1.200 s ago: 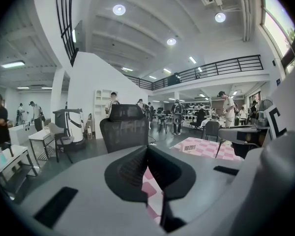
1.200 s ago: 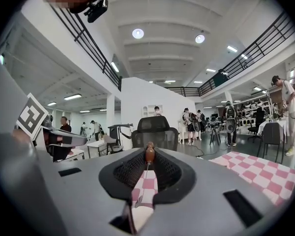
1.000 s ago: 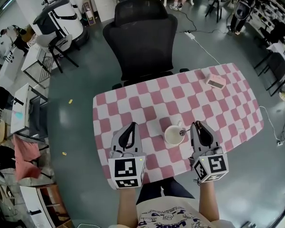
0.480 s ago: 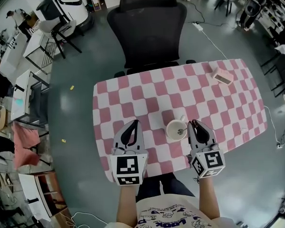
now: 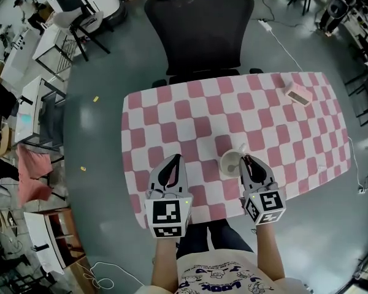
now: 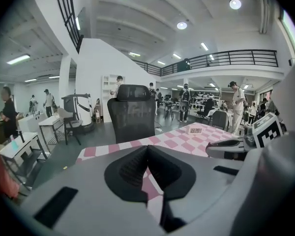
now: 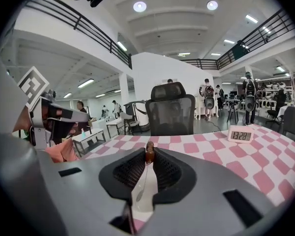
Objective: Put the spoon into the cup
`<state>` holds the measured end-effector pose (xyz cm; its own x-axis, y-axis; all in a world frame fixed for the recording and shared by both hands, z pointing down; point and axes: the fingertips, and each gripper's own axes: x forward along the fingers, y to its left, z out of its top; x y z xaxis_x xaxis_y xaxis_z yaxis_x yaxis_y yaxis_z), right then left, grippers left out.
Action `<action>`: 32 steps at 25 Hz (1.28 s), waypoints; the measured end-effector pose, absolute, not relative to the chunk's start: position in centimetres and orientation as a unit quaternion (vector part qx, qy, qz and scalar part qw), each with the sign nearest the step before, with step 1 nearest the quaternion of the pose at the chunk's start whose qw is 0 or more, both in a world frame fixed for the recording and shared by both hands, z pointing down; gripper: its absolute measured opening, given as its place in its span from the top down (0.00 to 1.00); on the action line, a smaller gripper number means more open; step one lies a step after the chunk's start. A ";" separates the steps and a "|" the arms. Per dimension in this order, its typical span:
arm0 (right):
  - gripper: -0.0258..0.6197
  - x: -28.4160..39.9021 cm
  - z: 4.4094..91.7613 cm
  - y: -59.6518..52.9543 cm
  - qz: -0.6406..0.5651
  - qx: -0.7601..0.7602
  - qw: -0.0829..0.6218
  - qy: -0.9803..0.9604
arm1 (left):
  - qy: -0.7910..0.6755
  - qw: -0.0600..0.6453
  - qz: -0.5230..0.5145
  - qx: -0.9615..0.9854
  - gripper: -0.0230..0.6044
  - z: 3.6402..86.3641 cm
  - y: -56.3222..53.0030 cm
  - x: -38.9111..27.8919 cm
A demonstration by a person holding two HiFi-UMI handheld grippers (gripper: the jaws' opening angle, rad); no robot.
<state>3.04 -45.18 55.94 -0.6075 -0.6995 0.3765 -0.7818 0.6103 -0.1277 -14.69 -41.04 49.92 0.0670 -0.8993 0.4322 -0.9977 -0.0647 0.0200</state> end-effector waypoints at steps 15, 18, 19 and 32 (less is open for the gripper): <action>0.87 2.6 61.9 -45.5 0.158 0.398 0.208 -0.879 | -0.668 0.184 0.166 0.702 0.94 52.9 -41.3 -15.3; 0.87 2.9 62.3 -45.8 0.156 0.405 0.215 -0.875 | -0.665 0.186 0.166 0.705 0.94 53.1 -41.6 -14.9; 0.87 3.1 62.3 -46.0 0.158 0.409 0.216 -0.873 | -0.664 0.186 0.166 0.705 0.94 53.2 -41.7 -14.8; 0.80 5.3 63.5 -47.4 0.133 0.456 0.241 -0.847 | -0.663 0.188 0.169 0.705 0.94 53.4 -42.4 -14.6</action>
<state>5.27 -47.41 63.48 -0.4688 -0.7068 0.5297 -0.8355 0.5494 -0.0064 -14.61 -42.40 53.38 0.0645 -0.8705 0.4880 -0.9979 -0.0509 0.0411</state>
